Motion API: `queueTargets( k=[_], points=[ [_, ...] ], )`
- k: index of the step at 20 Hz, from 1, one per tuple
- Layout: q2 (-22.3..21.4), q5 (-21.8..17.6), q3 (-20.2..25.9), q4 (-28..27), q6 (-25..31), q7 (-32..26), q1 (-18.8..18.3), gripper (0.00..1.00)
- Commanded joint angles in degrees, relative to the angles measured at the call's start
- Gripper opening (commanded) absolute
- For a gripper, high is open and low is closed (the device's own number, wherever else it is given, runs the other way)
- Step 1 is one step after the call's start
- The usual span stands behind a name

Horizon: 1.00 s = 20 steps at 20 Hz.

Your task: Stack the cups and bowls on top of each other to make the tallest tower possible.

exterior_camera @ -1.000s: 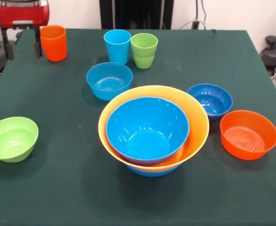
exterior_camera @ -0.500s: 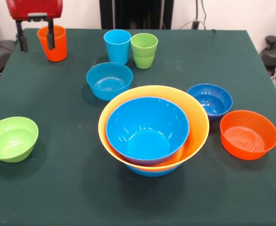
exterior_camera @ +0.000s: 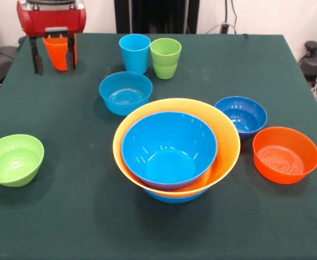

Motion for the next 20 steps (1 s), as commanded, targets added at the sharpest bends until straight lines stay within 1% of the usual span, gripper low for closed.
queueTargets(
  k=[1,4,5,8,14,17,20],
  points=[
    [7.31,1.95,5.00,-16.89,12.62,-5.98,3.58,1.00],
    [10.26,2.32,5.74,-22.87,15.64,-7.54,4.56,1.00],
    [10.84,2.44,6.06,-23.97,16.27,-7.83,4.61,1.00],
    [12.37,1.79,7.18,-29.05,20.95,-11.06,5.71,1.00],
    [14.91,1.20,9.13,-35.31,26.31,-14.37,6.69,1.00],
    [17.27,0.77,10.48,-37.12,25.86,-15.17,6.84,1.00],
    [18.94,0.90,11.05,-37.84,24.74,-13.27,7.48,1.00]
  ],
)
